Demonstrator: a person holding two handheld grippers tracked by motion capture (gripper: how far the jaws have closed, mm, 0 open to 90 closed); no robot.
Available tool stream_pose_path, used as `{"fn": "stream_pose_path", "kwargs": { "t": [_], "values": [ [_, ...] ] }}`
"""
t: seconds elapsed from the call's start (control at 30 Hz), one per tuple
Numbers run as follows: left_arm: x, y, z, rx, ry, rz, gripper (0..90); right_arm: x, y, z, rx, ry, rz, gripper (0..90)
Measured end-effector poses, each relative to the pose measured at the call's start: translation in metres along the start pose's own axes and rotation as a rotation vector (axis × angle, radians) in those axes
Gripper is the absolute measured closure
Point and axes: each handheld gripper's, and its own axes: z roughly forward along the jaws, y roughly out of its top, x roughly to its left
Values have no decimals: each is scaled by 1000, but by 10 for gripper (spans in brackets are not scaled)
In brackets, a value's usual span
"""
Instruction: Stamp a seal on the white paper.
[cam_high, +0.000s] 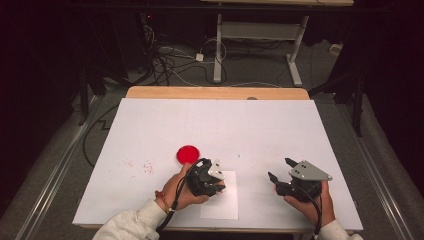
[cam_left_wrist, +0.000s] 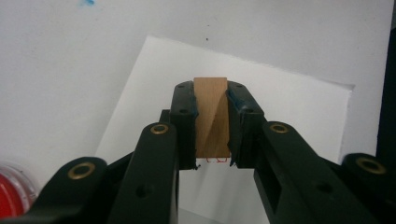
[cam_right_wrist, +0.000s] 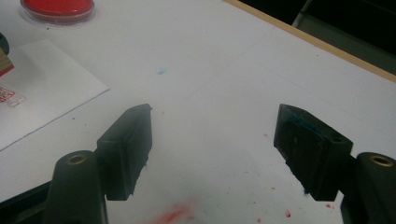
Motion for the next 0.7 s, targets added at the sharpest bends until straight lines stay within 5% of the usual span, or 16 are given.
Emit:
{"fn": "stream_pose_path", "kwargs": {
  "t": [0.23, 0.7],
  "values": [
    [2, -2, -16, -55, 22, -13, 738, 0, 1, -1, -6, 2, 0, 283],
    [11, -11, -34, -89, 68, -43, 737, 0, 2, -2, -13, 7, -1, 285]
  ]
}}
